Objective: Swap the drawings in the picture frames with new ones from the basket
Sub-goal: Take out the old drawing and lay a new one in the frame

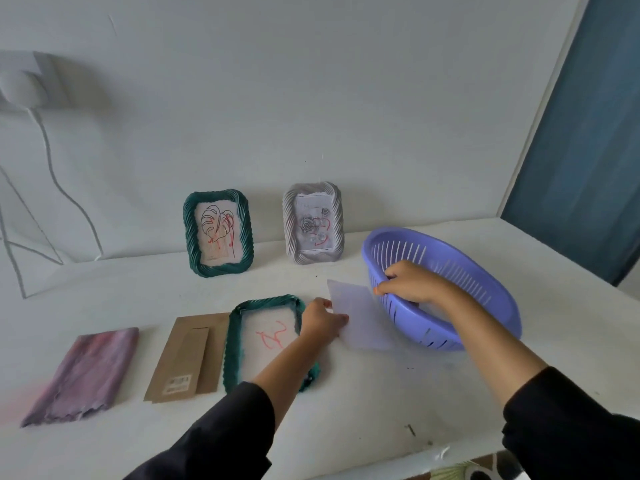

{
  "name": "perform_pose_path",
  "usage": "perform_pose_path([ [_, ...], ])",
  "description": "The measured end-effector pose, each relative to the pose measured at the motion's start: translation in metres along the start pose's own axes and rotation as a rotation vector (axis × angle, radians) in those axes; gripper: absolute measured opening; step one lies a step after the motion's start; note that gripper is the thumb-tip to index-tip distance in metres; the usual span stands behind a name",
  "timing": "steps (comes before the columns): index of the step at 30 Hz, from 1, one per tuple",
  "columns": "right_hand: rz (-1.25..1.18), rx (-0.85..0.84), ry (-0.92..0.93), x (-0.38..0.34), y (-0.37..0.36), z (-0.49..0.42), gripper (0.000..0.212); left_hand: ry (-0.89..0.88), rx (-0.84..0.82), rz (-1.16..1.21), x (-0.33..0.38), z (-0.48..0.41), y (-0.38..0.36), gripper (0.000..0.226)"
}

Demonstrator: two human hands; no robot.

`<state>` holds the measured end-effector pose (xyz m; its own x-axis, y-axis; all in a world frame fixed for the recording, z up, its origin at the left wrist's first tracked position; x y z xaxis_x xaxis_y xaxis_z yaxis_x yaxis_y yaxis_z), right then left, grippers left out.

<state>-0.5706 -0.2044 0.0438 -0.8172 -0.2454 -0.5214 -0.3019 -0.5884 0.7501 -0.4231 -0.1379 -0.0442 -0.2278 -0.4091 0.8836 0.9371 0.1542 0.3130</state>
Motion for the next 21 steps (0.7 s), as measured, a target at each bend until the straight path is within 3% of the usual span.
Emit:
perform_pose_path([
  [3, -0.002, -0.029, 0.044, -0.001, -0.003, -0.002, 0.044, -0.003, -0.005, 0.015, 0.004, -0.006, -0.014, 0.027],
  [11, 0.066, -0.067, 0.07, -0.002, -0.023, -0.01, 0.038, 0.004, -0.05, -0.004, 0.004, -0.017, -0.031, 0.035],
  [16, -0.004, -0.128, 0.049, 0.009, -0.012, -0.007, 0.044, -0.003, 0.069, -0.335, 0.021, -0.014, -0.016, 0.059],
  [18, -0.04, -0.056, -0.011, 0.027, 0.007, -0.007, 0.041, -0.059, 0.101, -0.273, 0.035, -0.011, -0.011, 0.057],
  [21, 0.154, 0.028, -0.171, 0.058, 0.027, -0.011, 0.036, -0.194, 0.081, -0.112, 0.057, -0.008, -0.011, 0.051],
])
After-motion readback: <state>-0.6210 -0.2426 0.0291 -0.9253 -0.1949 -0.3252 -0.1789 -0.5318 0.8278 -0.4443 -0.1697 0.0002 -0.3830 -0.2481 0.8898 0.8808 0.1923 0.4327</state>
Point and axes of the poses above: each hand's wrist, its own z-axis away from the middle knuckle, its own y-axis out of the back of the hand, x = y × z, the point moved 7 cm from there along -z, towards the middle knuckle, and after that the axes turned 12 degrees about -x, right-handed, at the moved point
